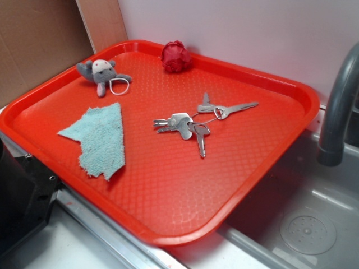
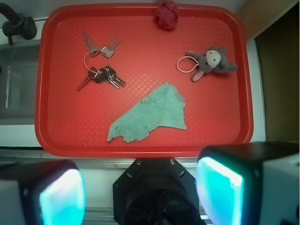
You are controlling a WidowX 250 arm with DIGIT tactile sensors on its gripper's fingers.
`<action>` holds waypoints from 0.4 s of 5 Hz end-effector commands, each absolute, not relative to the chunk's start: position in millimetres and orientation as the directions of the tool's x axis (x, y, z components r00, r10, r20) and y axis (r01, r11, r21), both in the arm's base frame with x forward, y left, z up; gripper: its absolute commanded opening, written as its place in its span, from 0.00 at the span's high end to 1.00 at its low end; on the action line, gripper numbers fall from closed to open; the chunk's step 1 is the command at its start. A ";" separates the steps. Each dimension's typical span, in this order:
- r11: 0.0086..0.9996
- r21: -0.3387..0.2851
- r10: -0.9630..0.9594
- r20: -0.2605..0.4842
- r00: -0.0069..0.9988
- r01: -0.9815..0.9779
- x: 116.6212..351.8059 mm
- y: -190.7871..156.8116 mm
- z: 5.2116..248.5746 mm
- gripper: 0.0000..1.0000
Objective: Grab the gray animal.
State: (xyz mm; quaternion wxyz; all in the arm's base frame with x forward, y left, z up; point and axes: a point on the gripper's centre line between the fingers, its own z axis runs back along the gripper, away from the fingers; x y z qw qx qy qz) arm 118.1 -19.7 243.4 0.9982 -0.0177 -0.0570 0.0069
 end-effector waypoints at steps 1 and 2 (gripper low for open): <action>0.999 -0.036 0.016 0.114 0.993 -0.012 118.1 -19.7 243.4 0.00; 0.989 -0.031 0.148 0.094 0.984 -0.146 133.1 9.9 220.1 0.00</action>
